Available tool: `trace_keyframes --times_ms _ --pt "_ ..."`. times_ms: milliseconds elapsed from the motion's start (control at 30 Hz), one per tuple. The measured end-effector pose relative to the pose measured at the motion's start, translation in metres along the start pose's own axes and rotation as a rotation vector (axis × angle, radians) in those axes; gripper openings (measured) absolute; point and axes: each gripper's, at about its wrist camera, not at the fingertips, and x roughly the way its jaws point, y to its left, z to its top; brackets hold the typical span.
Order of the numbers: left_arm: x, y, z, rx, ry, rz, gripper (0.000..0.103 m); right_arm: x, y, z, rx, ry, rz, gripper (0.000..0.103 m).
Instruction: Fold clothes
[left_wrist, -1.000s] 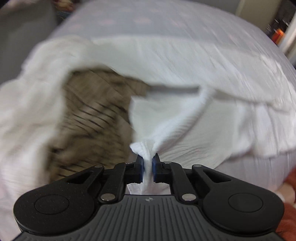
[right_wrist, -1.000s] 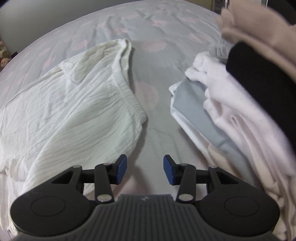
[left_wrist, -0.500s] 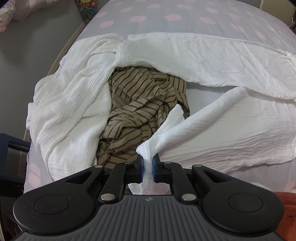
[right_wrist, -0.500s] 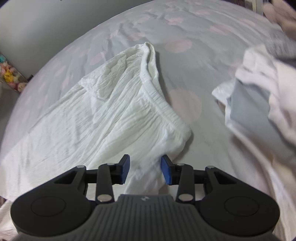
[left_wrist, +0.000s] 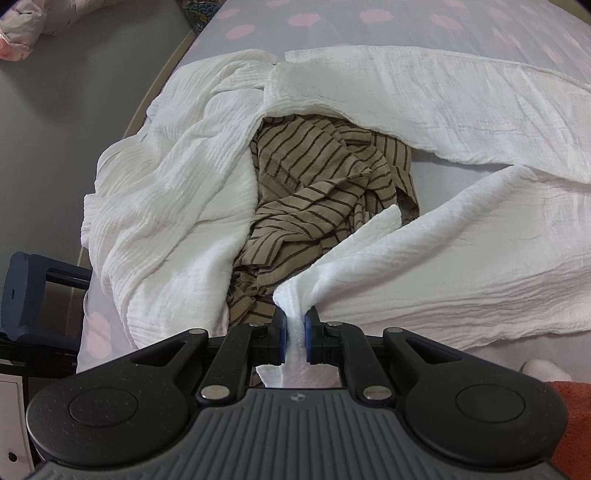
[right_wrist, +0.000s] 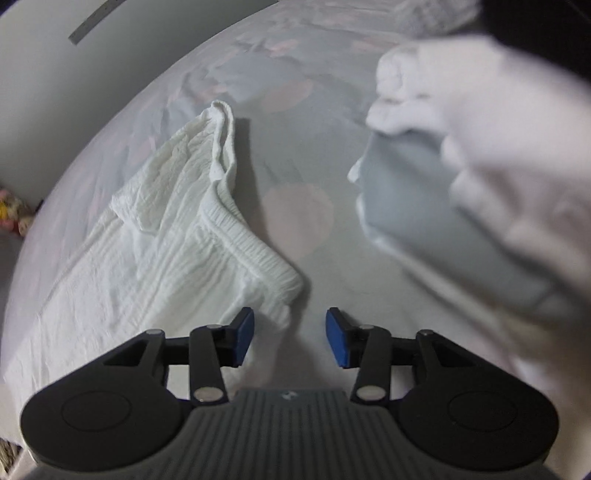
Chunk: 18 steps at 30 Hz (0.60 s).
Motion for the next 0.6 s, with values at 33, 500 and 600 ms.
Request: trace_keyframes --times_ms 33,500,600 --pt "-0.001 0.0 0.0 -0.003 -0.002 0.0 0.007 0.002 0.005 -0.001 -0.015 -0.002 -0.011 0.047" --pt "-0.086 0.015 0.018 0.021 -0.132 -0.059 0.007 -0.122 0.049 0.038 -0.189 -0.176 -0.096 0.005" --pt "-0.105 0.018 0.021 0.041 -0.137 -0.076 0.007 -0.138 0.05 0.056 -0.204 -0.185 -0.138 0.005"
